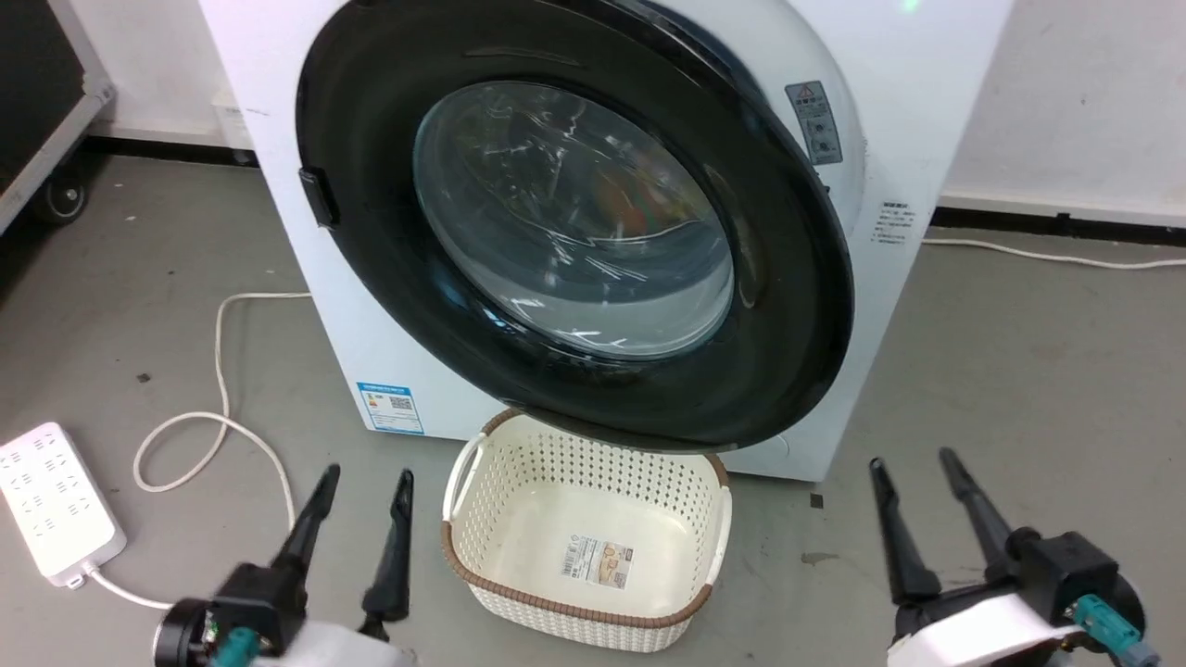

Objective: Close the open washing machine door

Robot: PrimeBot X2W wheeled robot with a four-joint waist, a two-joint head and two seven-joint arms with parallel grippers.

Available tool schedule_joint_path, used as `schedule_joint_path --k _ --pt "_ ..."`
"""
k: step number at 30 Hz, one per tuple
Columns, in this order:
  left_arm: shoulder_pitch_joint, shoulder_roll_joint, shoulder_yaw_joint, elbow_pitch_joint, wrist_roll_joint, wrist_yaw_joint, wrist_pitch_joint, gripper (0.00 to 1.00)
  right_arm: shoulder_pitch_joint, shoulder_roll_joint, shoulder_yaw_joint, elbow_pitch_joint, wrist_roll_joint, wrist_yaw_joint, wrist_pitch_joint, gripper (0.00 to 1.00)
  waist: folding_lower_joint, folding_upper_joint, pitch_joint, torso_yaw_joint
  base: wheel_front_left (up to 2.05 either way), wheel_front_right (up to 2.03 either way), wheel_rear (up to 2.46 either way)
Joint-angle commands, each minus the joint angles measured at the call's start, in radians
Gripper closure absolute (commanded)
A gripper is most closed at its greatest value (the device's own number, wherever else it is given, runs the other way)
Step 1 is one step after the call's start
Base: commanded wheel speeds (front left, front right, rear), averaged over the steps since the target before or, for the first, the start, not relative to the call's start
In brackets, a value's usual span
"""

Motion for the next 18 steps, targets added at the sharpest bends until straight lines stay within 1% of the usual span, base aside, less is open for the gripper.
schedule_joint_path --k 1,5,7,8,9,10,14,16,18 --pt "0.018 -0.009 0.004 -0.005 0.021 -0.002 -0.004 0.00 0.013 0.000 0.005 0.003 -0.002 0.001 -0.005 0.00 0.0001 0.0000 -0.002 0.004 0.00 0.00 0.00" --pt "0.041 -0.027 -0.012 -0.001 0.118 0.007 -0.004 0.00 0.019 0.000 0.027 0.012 0.003 0.001 -0.005 0.00 0.0001 0.0000 0.002 0.017 0.00 0.00 0.00" --pt "0.042 -0.031 -0.014 -0.002 0.125 0.008 -0.004 0.00 0.020 0.000 0.032 0.015 0.004 0.001 -0.005 0.00 0.0001 0.0000 0.004 0.021 0.00 0.00 0.00" --pt "0.041 -0.035 -0.016 -0.001 0.128 0.008 -0.004 0.00 0.021 0.000 0.038 0.019 0.006 0.001 -0.005 0.29 0.0001 0.0000 0.007 0.026 0.00 0.00 0.00" --pt "0.040 -0.038 -0.018 -0.002 0.131 0.008 -0.004 0.00 0.021 0.000 0.043 0.023 0.004 0.001 -0.005 0.80 0.0001 0.0000 0.010 0.032 0.00 0.00 0.00" --pt "0.038 -0.041 -0.020 -0.003 0.134 0.008 -0.004 0.00 0.019 0.000 0.047 0.026 0.001 0.001 -0.005 1.00 0.0001 0.0000 0.014 0.038 0.00 0.00 0.00" --pt "0.027 -0.047 -0.032 -0.016 0.144 0.006 -0.004 0.00 0.002 -0.003 0.070 0.033 -0.022 0.001 -0.005 1.00 0.0001 0.0000 0.048 0.071 0.00 0.00 0.00" --pt "0.011 -0.050 -0.035 -0.027 0.145 0.006 -0.004 0.00 -0.030 -0.018 0.089 0.031 -0.023 0.001 -0.005 1.00 0.0001 0.0000 0.086 0.088 0.00 0.00 0.00" --pt "-0.009 -0.054 -0.036 -0.035 0.142 0.005 -0.004 0.00 -0.079 -0.049 0.115 0.032 -0.021 0.001 -0.005 1.00 0.0001 0.0000 0.129 0.104 0.00 0.00 0.00"
